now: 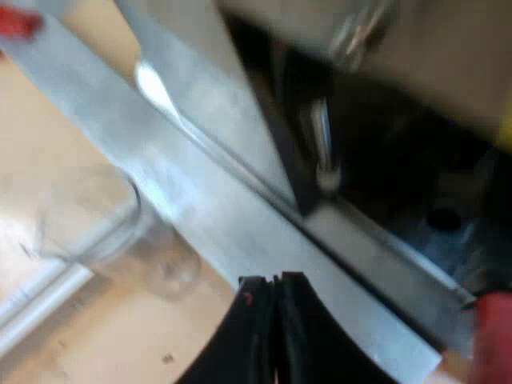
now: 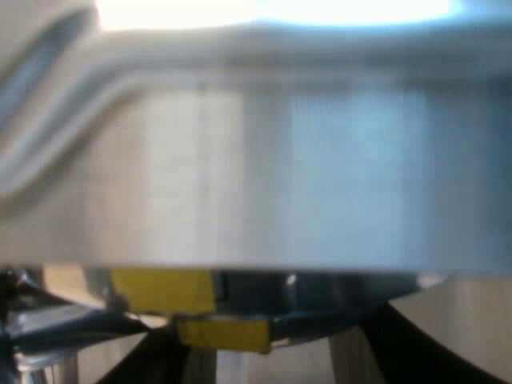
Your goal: Put the handle in the coffee machine
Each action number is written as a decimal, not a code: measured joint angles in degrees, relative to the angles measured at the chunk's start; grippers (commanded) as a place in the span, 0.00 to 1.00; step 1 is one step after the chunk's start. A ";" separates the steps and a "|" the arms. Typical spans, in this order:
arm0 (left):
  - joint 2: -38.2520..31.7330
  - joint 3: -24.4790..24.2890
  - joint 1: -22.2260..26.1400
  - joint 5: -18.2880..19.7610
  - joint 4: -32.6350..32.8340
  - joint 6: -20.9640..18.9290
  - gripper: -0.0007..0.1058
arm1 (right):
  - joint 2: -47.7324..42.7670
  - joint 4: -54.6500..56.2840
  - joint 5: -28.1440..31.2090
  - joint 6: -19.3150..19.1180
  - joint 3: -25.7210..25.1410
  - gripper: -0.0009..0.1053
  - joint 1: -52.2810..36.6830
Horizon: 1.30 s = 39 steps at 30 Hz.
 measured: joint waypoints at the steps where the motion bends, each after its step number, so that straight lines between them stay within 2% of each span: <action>1: 1.71 0.08 0.00 -0.61 0.19 0.65 0.01 | 0.00 0.00 0.00 0.00 0.00 0.35 0.00; 6: 3.29 0.05 0.00 -0.80 0.19 2.68 0.01 | 0.71 -0.86 0.00 0.00 0.00 0.35 0.00; 10: 3.29 0.05 0.00 -0.59 1.34 2.71 0.01 | 0.71 -0.86 0.00 0.00 0.00 0.35 0.00; 18: 2.30 0.05 0.00 5.11 9.35 3.90 0.01 | 0.71 -0.86 0.00 -0.43 0.00 0.35 0.00; 24: -1.21 0.05 0.00 5.54 10.39 3.90 0.01 | 0.71 -0.86 0.00 -0.43 0.00 0.35 0.00; 27: -4.42 0.05 0.00 9.02 14.30 3.90 0.01 | 0.71 -0.86 0.12 -0.74 0.00 0.35 0.00; 30: -4.84 0.05 0.00 10.46 16.67 3.90 0.01 | 0.71 -0.86 0.39 -1.85 0.00 0.35 0.00; 39: -4.84 0.91 0.00 11.44 17.73 3.42 0.01 | 0.71 -0.86 0.58 -2.58 0.00 0.35 0.00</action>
